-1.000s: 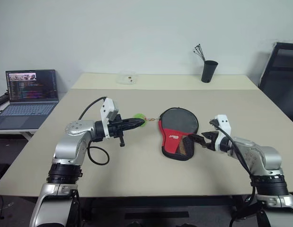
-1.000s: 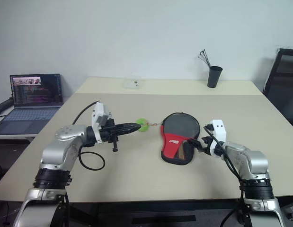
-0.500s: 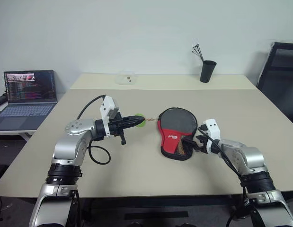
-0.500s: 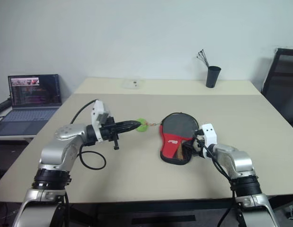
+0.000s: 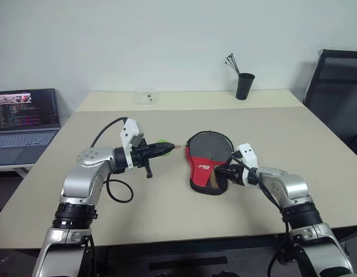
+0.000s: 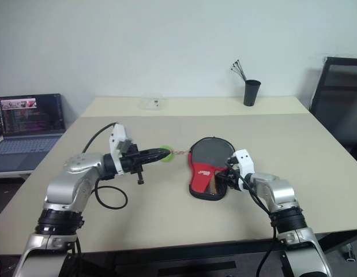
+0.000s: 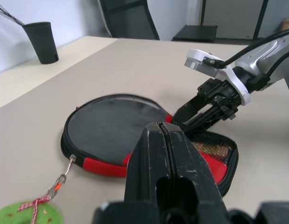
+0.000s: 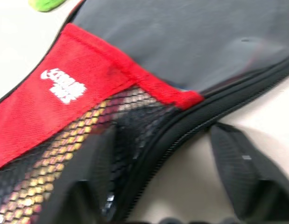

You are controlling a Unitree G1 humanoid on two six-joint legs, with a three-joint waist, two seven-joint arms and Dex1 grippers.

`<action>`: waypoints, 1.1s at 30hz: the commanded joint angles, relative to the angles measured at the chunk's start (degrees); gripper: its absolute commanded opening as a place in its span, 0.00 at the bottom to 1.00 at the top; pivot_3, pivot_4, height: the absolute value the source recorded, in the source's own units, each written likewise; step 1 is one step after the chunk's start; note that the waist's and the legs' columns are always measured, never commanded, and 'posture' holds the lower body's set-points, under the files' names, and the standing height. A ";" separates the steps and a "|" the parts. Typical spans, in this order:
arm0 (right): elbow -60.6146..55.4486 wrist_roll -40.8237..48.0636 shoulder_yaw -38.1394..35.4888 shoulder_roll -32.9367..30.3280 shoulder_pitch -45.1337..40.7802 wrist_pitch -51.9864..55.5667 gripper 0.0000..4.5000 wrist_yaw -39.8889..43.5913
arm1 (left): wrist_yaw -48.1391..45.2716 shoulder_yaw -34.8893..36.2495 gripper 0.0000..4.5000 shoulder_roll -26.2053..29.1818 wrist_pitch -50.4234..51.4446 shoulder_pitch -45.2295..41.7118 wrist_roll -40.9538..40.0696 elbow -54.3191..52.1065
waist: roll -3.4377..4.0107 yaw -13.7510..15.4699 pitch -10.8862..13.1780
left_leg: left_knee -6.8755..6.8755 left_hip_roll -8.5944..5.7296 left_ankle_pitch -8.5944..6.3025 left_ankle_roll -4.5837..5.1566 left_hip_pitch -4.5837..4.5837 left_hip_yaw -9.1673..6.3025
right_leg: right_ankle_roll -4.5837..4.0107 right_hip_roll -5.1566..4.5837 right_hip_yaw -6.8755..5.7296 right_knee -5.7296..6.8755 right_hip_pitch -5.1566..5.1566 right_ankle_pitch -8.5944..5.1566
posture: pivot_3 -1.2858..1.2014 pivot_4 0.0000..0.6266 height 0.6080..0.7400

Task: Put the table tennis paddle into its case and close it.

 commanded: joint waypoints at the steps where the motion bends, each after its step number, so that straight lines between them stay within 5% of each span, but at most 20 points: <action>1: 1.39 -0.72 1.55 1.91 -1.35 0.19 0.35 0.60 | -0.07 1.99 0.00 2.00 0.23 1.09 -1.50 -2.86 | 0.00 -0.03 0.00 | 0.00 0.04 0.00 0.00 0.01 0.01 | -0.02 0.02 0.00 -0.01 0.00 0.02 | 0.52 0.24 1.00; 6: 2.34 -1.44 1.46 3.61 -2.42 -0.36 0.00 0.81 | -0.65 2.44 0.00 3.62 0.59 3.77 -2.10 -3.83 | -0.01 -0.05 -0.01 | 0.01 0.31 0.00 -0.01 0.16 0.20 | -0.23 0.25 0.02 -0.01 0.01 0.13 | 0.52 0.24 1.00; 16: -8.81 2.30 2.69 4.29 -1.10 6.46 0.00 3.68 | -9.23 2.68 0.00 11.08 3.42 11.64 -6.38 -7.82 | -0.01 -0.31 -0.01 | -0.18 0.57 -0.03 -0.05 0.16 0.31 | -0.57 0.45 0.15 -0.02 -0.18 0.08 | 0.52 0.24 1.00; 33: -32.59 8.24 0.64 1.50 12.47 22.69 0.00 0.56 | -10.19 1.53 0.00 11.34 7.74 17.11 -9.87 -15.83 | -0.02 0.33 -0.01 | -0.17 0.56 -0.07 -0.12 -0.20 0.24 | -0.62 0.45 0.11 -0.04 -0.50 0.03 | 0.52 0.24 1.00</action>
